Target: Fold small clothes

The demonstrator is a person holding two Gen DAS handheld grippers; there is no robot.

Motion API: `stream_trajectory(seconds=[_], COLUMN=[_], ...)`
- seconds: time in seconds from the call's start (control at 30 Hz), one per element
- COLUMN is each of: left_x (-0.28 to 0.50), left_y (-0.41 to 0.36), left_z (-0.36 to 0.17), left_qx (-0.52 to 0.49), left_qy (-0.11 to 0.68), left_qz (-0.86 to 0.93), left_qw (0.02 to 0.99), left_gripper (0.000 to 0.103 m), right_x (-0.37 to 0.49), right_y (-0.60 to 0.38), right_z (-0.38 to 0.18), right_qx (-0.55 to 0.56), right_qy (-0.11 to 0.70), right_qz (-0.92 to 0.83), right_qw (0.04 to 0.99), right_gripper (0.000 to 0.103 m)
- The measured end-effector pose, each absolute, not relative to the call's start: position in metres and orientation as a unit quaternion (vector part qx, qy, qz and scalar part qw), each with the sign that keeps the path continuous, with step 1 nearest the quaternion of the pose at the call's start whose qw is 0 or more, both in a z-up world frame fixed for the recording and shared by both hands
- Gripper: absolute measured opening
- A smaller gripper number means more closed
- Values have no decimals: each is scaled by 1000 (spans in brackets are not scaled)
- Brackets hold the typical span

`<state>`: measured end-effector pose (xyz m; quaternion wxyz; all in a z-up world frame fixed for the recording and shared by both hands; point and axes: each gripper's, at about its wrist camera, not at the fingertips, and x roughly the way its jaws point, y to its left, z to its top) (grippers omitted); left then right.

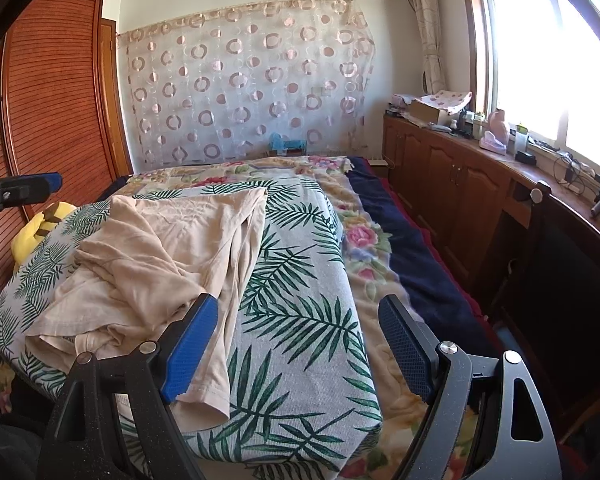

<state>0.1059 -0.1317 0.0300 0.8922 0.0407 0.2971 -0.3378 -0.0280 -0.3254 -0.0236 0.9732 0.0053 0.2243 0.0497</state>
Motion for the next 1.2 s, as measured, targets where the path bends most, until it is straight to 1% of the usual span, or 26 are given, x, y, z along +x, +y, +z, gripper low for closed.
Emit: stream_trajectory(seconds=[0.17,0.37,0.57,0.87,0.9,1.03,1.07,1.1,1.13,1.2], left_x=[105,107,111,104,103,99,98,97,96,94], left_y=[-93,-43,-2,34,38,53,56,60,62,67], left_z=[19,-6,-24,-35,-35,-36,-35,-35,-35,-34], left_qx=[30,17,4,-15,-16,-23,-25,-26,-27,-28], left_qy=[295,308,319,319,319,315,315,314,312,310], left_qz=[-290,-235,-181,-149,-146,-136,-134,-133,-130,-126], left_qw=[910,922,930,936,936,939,939,940,941,942], left_gripper=[79,79,79,79,79,79,79,79,79,79], right_x=[-16,3,34,83,88,115,123,131,138,151], right_y=[-323,-295,-246,-154,-144,-105,-100,-92,-84,-71], right_z=[-19,-10,-1,6,6,4,3,1,-1,-4], right_qx=[-1,-25,-66,-127,-131,-147,-149,-152,-154,-160], right_qy=[227,231,239,264,267,289,295,301,308,316], right_qz=[64,95,144,237,245,279,285,291,296,298], right_qw=[972,968,958,926,923,904,900,895,891,886], right_gripper=[84,84,84,84,82,80,79,74,73,73])
